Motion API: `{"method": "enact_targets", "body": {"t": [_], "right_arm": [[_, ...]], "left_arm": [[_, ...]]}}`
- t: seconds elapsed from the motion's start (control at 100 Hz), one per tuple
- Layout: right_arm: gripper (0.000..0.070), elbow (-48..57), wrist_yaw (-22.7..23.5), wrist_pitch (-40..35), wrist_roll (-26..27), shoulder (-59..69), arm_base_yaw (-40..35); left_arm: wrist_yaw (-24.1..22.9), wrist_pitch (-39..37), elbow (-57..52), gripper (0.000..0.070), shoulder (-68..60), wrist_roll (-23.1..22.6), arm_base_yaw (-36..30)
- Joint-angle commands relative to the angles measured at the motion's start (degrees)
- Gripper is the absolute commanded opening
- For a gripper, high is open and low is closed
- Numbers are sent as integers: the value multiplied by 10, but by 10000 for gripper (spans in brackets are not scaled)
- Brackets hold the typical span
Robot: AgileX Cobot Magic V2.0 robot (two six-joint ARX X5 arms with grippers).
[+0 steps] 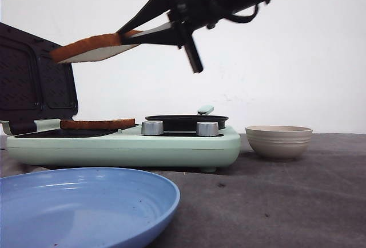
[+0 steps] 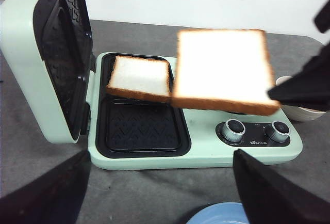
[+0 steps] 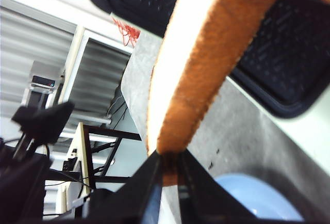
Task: Make breakfast with bread and shrimp
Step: 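Lift the bread with the right gripper over the sandwich press, then lower the bread onto the press plate nearer the robot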
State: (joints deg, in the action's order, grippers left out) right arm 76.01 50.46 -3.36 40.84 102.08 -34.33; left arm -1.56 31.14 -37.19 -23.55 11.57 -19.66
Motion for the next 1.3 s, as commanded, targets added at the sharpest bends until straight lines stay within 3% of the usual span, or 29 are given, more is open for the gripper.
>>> {"method": "enact_targets", "body": {"t": [0.0, 0.29, 1.29], "right_arm": [[0, 30, 6, 0, -10, 26, -4], [0, 92, 19, -5, -10, 100, -10], [0, 92, -6, 45, -3, 182, -46]], "left_arm": [[-2, -5, -2, 475, -2, 3, -2], [-4, -5, -2, 475, -2, 1, -2], [-21, -5, -2, 475, -2, 1, -2]]}}
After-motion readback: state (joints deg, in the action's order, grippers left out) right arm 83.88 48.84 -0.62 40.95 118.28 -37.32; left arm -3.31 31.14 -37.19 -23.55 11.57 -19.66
